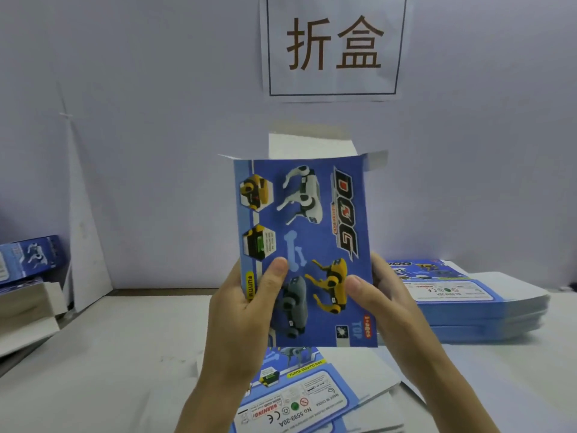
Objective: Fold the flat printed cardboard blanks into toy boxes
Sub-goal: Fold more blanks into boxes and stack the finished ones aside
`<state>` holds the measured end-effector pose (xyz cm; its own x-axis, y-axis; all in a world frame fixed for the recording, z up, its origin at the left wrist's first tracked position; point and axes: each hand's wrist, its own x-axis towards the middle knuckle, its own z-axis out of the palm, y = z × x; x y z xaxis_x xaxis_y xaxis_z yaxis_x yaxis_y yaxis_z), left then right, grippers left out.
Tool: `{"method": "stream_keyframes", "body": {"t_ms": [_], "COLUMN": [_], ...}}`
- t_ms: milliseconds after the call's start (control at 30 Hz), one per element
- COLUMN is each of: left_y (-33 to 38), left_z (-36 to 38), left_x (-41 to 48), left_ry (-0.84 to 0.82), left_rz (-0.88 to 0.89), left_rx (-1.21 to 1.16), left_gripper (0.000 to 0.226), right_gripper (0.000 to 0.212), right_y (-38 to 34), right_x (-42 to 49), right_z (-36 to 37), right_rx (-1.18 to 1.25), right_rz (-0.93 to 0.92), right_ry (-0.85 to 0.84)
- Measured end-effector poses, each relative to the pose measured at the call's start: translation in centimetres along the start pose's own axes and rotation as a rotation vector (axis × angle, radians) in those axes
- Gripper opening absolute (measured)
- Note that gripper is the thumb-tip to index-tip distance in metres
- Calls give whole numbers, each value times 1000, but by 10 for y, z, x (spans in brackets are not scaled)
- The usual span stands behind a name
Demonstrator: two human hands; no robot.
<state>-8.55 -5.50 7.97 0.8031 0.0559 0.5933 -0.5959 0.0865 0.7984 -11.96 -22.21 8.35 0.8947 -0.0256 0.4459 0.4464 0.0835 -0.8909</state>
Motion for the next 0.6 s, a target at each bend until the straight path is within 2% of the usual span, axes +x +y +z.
{"method": "stream_keyframes", "body": {"t_ms": [167,233,267,300,367,400,433,500,567,600], "left_y": [-5,-8,-9,-8,-7,-6,-3,-3,-9,-12], "left_z": [-4,-5,-5,-5,-3,-1,2,6,2,-2], "left_x": [1,4,6,6,5,3,0,-1,6,9], "left_ry": [-36,-32,-31,-21,24,1,-70,-160,-56,-19], "left_rz": [-22,-33,-49,-62,-15,22,49,42,0,-35], "left_rx": [20,32,48,94,225,237,191,29,-140,-207], "left_gripper": [62,48,35,41,74,74,68,65,64,60], "right_gripper": [70,72,73,73,71,75,80,83,68,58], "right_y": [1,1,2,4,9,10,11,14,13,9], "right_x": [0,0,0,0,1,1,-1,-5,-7,-6], "right_z": [0,0,1,3,12,19,25,32,29,25], "right_rx": [-51,-21,-29,-89,-289,-369,-442,-623,-746,-727], "right_rz": [36,67,57,18,-107,-172,-241,-375,-443,-448], "right_ry": [6,19,53,126,338,397,373,165,6,-13]}}
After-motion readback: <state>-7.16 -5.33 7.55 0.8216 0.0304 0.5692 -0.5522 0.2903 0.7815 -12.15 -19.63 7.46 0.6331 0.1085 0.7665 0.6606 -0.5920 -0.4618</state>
